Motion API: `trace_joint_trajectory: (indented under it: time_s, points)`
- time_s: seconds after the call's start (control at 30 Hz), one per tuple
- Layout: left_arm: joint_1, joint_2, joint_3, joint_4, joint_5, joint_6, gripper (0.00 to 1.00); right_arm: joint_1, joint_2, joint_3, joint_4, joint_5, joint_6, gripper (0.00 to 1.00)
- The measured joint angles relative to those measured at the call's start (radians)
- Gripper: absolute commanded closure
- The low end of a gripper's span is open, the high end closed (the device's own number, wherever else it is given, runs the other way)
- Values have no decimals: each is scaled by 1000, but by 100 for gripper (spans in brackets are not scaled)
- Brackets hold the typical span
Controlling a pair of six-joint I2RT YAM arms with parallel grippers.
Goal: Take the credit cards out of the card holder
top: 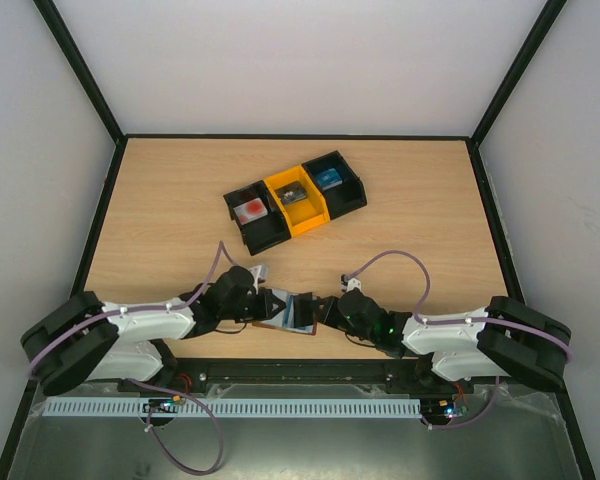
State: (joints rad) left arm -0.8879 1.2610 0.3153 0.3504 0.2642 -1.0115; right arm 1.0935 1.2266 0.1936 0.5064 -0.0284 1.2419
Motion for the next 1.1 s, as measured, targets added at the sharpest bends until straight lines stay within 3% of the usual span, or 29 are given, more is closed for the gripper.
trace_joint_trajectory:
  time_s: [0.6,1.1]
  points:
    - [-8,180,6,150,24,7,97,0,29,-13,63,-44,19,97]
    - [-10,209,3,192,21,9,97,0,117,-13,123,-97,24,97]
